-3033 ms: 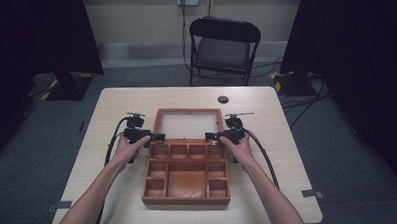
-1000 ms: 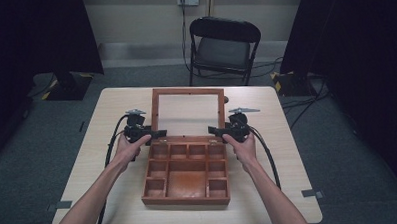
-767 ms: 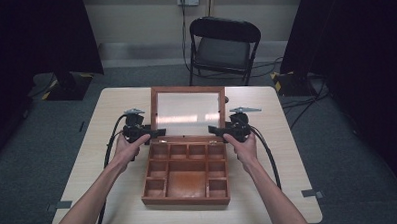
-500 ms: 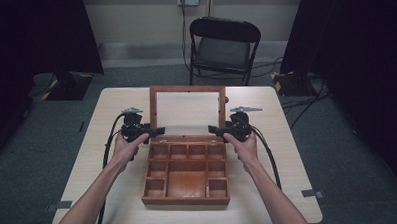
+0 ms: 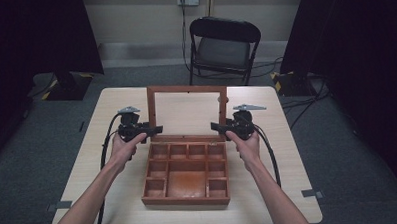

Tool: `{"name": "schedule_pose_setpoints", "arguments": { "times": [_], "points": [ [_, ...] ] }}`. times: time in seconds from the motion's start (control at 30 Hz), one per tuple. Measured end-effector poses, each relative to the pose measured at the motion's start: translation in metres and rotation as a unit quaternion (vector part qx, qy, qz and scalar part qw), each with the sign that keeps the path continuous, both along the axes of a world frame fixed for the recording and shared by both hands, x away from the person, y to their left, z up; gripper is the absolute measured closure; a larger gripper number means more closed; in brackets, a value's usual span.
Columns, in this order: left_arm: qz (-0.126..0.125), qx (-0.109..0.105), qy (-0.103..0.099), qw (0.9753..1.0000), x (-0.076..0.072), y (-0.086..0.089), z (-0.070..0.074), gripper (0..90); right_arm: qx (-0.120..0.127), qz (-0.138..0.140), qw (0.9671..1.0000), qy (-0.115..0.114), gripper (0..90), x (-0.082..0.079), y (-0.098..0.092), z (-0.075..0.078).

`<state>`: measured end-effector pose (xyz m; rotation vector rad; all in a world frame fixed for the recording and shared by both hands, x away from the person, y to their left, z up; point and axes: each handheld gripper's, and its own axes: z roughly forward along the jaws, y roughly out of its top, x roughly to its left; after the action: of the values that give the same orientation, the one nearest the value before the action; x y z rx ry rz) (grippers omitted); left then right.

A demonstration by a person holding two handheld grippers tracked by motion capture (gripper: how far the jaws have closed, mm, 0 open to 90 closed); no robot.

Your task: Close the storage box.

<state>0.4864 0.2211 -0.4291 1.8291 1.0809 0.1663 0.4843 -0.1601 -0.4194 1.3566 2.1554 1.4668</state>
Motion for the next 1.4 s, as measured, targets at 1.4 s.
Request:
{"name": "schedule_pose_setpoints", "arguments": {
  "times": [1.4],
  "points": [
    [0.004, -0.026, -0.039, 0.9989, -0.009, 0.012, 0.020, 48.1, -0.007, 0.007, 0.9995, -0.029, 59.2, -0.017, -0.008, 0.014]
  ]
}}
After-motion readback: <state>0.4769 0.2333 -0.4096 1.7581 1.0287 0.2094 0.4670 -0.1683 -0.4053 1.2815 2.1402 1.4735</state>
